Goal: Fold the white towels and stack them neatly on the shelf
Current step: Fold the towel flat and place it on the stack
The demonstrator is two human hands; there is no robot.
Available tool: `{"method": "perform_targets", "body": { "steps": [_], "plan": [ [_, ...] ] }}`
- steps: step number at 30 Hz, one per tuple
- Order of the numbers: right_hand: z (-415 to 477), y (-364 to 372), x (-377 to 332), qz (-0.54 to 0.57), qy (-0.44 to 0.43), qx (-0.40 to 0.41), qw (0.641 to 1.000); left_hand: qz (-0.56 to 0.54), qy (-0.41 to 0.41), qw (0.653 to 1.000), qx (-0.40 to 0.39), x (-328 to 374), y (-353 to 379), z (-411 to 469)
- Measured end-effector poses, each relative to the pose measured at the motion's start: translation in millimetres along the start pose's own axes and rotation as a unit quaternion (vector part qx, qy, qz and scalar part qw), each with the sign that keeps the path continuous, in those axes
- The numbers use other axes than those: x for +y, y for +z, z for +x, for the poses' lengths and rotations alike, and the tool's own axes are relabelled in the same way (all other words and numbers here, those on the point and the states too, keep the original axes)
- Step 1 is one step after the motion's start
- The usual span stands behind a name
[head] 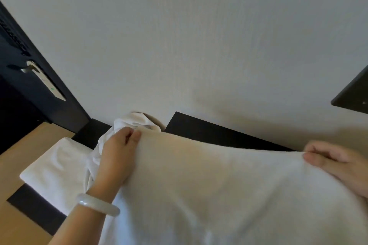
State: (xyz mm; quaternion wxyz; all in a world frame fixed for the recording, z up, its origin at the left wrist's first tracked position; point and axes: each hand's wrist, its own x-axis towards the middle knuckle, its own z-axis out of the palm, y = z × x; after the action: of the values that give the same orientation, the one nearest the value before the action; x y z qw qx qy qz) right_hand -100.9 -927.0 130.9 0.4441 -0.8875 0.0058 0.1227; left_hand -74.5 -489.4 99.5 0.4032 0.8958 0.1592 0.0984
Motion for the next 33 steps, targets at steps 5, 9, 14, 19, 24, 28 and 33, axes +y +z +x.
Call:
{"method": "perform_targets", "body": {
  "steps": [5, 9, 14, 19, 24, 28, 33],
  "plan": [
    [40.6, 38.7, 36.4, -0.156, 0.065, 0.035, 0.985, 0.025, -0.016, 0.996, -0.08, -24.9, 38.1, 20.8],
    [41.9, 58.5, 52.8, -0.21, 0.083, 0.094, 0.97, 0.029, -0.033, 0.997, -0.057, -43.6, 61.7, 14.0],
    [45.0, 54.5, 44.3, -0.217, 0.101, 0.11, 0.965, 0.026, 0.0, 0.999, -0.042, -41.6, 56.1, 9.0],
    [43.1, 62.2, 33.4, -0.385, 0.079, 0.183, 0.901, 0.038, -0.021, 0.997, -0.063, -45.4, 61.6, 12.8],
    [41.7, 139.3, 19.1, -0.38, -0.152, 0.167, 0.897, 0.032, -0.023, 0.997, -0.068, -43.4, 62.0, 10.1],
    [30.4, 151.2, 31.3, -0.339, -0.104, 0.104, 0.929, 0.041, 0.025, 0.998, -0.035, -43.0, 65.2, 2.4],
    [-4.4, 128.0, 49.0, -0.348, -0.062, 0.104, 0.93, 0.032, 0.099, 0.993, -0.048, -24.8, 87.0, -21.7]
  ]
}}
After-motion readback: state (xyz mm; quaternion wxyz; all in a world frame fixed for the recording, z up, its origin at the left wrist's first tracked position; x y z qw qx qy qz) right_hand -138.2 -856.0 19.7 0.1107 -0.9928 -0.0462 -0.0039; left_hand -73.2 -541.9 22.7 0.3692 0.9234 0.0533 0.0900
